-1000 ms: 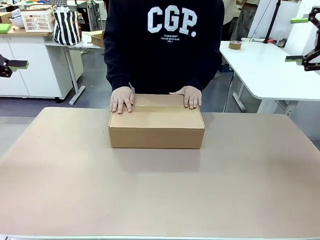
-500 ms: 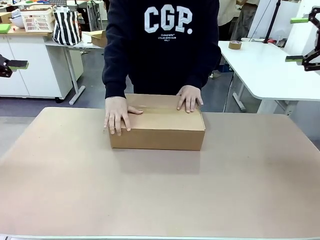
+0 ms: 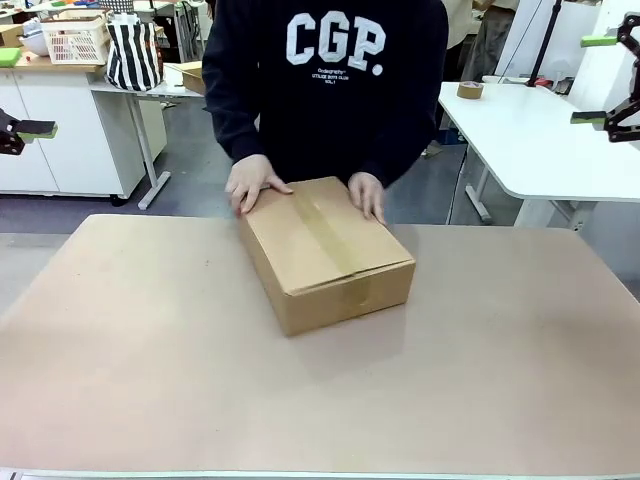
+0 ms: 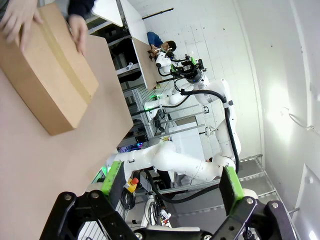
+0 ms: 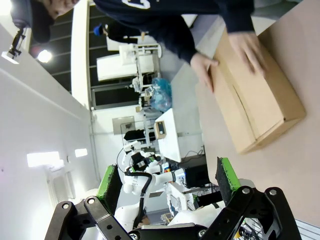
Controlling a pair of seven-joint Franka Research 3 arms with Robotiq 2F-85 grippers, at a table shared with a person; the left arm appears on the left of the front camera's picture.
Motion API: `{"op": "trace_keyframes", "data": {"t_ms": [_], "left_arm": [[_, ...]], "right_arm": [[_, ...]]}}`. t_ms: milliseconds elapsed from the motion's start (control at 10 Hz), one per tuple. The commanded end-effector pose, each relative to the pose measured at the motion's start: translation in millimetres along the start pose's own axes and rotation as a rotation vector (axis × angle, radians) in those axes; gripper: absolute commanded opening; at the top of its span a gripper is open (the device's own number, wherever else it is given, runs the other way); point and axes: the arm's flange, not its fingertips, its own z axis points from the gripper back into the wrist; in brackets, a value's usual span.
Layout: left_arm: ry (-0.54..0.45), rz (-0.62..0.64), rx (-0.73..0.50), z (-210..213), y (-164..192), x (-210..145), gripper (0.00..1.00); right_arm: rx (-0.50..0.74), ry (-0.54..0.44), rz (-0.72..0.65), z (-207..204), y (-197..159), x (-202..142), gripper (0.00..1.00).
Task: Pack the gift set into the box.
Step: Press and hold the closed box until the human finishes sealing it.
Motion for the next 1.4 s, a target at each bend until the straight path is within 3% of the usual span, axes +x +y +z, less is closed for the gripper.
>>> {"op": "trace_keyframes", "data": {"t_ms": [0,1300], "left_arm": [[-0.003,0.001,-0.016,-0.6,-2.4,-2.3,1.00],[-0.003,0.001,-0.016,-0.6,-2.4,-2.3,1.00]], "right_arm": [[0.026,-0.003,-0.009,-2.9,2.0,-1.3,1.00],[0.026,-0.003,-0.009,-2.9,2.0,-1.3,1.00]]}}
